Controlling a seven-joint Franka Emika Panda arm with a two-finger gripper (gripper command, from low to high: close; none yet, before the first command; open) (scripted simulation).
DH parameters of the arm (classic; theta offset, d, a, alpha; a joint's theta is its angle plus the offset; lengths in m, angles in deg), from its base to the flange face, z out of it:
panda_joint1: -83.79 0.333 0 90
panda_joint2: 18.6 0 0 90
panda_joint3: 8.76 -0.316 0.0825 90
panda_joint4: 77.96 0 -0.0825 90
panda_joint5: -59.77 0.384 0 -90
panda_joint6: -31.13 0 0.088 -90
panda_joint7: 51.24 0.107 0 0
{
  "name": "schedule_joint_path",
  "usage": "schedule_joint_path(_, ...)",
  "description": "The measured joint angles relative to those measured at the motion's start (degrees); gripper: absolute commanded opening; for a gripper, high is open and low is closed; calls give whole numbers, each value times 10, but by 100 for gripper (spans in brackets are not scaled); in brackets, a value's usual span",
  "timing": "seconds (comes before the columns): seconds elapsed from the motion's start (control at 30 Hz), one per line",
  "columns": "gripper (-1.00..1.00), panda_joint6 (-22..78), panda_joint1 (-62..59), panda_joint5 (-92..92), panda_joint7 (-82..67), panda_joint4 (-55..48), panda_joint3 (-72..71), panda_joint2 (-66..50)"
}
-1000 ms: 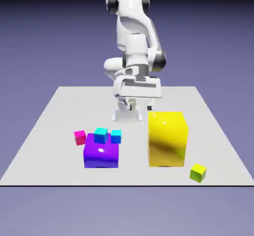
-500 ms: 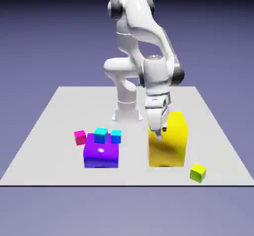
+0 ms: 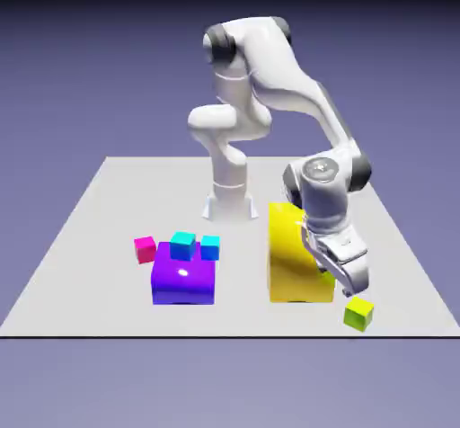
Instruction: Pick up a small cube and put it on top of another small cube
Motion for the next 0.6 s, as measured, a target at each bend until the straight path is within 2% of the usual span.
schedule_joint_path(0.23, 0, 64, 11, 21, -174, -75, -24, -94)
schedule_joint_path(0.3, 0, 67, 11, 22, -183, -79, -25, -99)
schedule_joint_path(0.4, 0, -2, 30, 23, -188, -74, -23, -161)
schedule_joint_path(0.43, -100, -7, 31, 23, -189, -74, -23, -166)
schedule_joint_path(0.5, -100, -7, 31, 22, -188, -74, -23, -166)
schedule_joint_path(0.6, -100, 62, 13, 21, -182, -78, -25, -104)
